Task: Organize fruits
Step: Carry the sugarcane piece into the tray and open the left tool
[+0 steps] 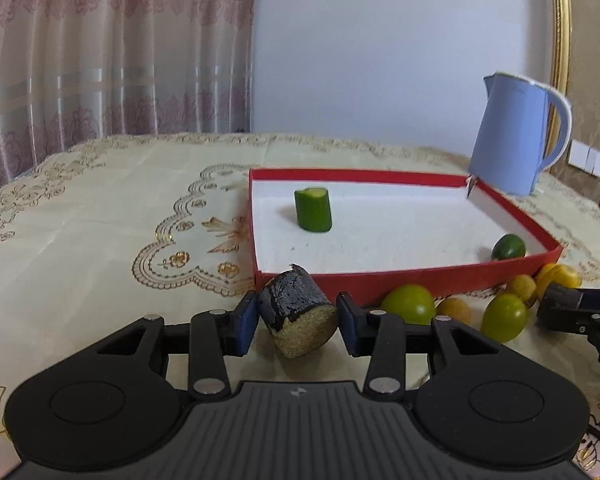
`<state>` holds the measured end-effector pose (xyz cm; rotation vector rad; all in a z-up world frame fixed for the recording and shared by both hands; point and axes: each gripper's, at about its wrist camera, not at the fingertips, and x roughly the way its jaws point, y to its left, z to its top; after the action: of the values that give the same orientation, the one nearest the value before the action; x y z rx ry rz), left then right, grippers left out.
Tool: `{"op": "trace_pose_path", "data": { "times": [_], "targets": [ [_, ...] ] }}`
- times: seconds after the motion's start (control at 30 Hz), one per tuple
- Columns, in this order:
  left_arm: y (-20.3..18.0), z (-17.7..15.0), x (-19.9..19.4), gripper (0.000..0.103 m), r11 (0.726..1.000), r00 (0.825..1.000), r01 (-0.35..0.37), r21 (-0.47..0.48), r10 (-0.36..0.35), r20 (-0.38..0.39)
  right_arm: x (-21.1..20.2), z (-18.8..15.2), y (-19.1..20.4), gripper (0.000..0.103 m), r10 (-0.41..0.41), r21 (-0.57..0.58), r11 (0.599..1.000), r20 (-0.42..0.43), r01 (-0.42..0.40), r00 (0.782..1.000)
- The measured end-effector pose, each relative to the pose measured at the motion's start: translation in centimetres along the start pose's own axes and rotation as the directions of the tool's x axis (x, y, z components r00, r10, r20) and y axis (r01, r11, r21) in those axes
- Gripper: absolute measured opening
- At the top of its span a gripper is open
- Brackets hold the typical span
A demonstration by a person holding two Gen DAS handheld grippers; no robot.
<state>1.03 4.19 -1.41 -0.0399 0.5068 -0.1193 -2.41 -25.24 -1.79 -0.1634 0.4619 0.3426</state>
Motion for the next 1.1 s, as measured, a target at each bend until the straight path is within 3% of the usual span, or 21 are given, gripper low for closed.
{"op": "trace_pose_path", "data": {
  "times": [0.37, 0.53, 0.7, 0.9, 1.1],
  "targets": [
    [-0.1, 0.2, -1.0, 0.041, 0.999, 0.999, 0.031, 0.014, -0.031, 0.034, -0.1, 0.0, 0.2, 0.031, 0.007, -0.003, 1.0, 0.01, -0.007, 1.0],
    [-1.1, 1.1, -0.3, 0.041, 0.997, 0.998, 0.069, 0.015, -0.069, -0.011, -0.1, -0.1, 0.2, 0.031, 0.011, -0.004, 1.0, 0.008, -0.01, 1.0],
    [-3.6, 3.2, 0.2, 0.041, 0.994, 0.998, 0.066, 0.092, -0.067, 0.015, -0.1, -0.1, 0.2, 0.031, 0.018, -0.012, 1.0, 0.009, -0.018, 1.0],
    [-6.5, 6.3, 3.9, 0.041, 0.986, 0.999, 0.05, 0.159, -0.05, -0.004, -0.2, -0.1, -0.1, 0.031, 0.026, 0.003, 1.0, 0.016, -0.026, 1.0],
    [-9.3, 8.1, 9.3, 0.041, 0.971, 0.999, -0.004, 0.241, 0.017, -0.051, -0.2, -0.1, -0.2, 0.031, 0.029, 0.014, 0.999, 0.02, -0.03, 0.999]
  ]
}}
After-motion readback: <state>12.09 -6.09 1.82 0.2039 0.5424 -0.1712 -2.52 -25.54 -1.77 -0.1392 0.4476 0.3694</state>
